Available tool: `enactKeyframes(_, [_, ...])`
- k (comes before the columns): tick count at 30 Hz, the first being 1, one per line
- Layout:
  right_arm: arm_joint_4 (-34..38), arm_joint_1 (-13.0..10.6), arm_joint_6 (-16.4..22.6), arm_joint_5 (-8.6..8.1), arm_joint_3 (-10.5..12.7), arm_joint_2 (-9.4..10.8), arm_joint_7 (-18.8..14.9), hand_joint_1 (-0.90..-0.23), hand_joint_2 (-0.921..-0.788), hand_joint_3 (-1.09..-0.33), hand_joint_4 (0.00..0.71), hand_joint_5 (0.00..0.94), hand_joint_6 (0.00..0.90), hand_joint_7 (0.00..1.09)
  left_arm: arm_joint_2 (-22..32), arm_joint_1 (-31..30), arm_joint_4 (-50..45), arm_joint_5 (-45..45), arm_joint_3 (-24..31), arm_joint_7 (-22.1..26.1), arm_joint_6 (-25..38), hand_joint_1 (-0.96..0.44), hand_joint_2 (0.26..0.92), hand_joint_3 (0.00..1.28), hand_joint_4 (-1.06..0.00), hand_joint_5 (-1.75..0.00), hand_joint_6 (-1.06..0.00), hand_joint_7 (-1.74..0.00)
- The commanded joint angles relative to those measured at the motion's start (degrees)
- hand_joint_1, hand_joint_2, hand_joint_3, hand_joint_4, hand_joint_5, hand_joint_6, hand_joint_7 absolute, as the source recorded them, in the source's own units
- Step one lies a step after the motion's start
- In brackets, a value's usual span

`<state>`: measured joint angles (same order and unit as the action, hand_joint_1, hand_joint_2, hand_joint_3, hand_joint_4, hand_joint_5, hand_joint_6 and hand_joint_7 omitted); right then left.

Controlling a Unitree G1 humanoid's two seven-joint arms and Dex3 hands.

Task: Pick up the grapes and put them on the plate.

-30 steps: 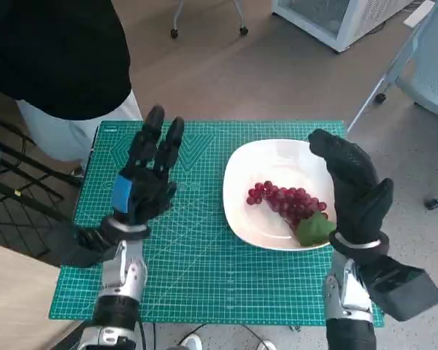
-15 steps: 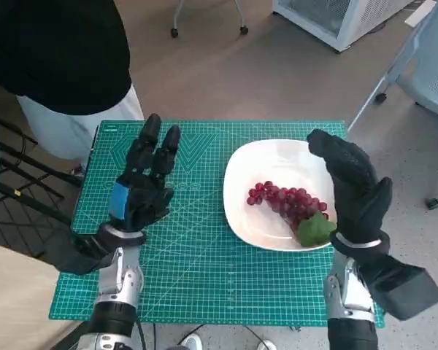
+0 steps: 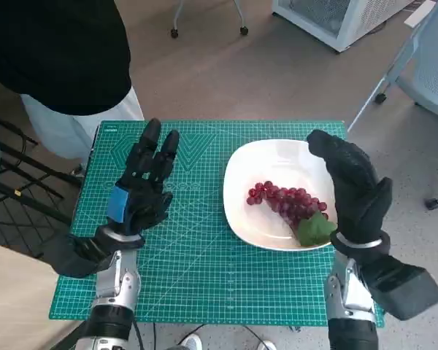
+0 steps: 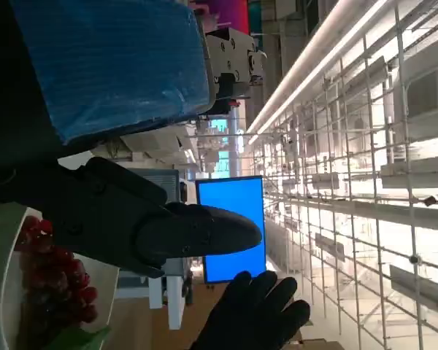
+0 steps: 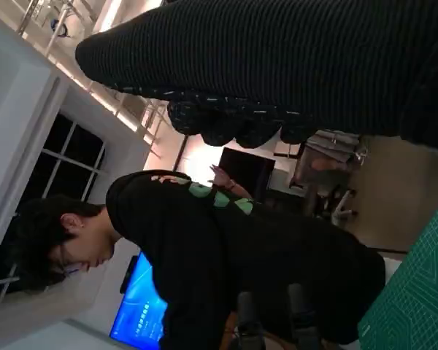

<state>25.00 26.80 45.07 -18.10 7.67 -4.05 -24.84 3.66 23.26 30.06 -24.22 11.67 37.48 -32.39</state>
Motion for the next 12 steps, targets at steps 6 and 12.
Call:
enactKeyframes(6, [0.1,-1.2,-0.7,0.60,-0.2,0.1,0.2,-0.705,-0.921,-0.683,0.370,0.000,0.120,0.36,-0.2,-1.1,-1.1,1.9,-0.5,-1.4,-1.8,-0.74,0.921,0.41,-0.03,-0.01,-0.10,-0.01])
enactKeyframes(12, [0.4,-1.1,-0.5,0.82,-0.2,0.1,0.3,-0.705,-0.921,-0.683,0.370,0.000,0.118,0.37,-0.7,-1.0,-0.7,0.9,0.0,-1.6,-1.7,-0.72,0.921,0.40,-0.05,-0.02,-0.12,-0.02])
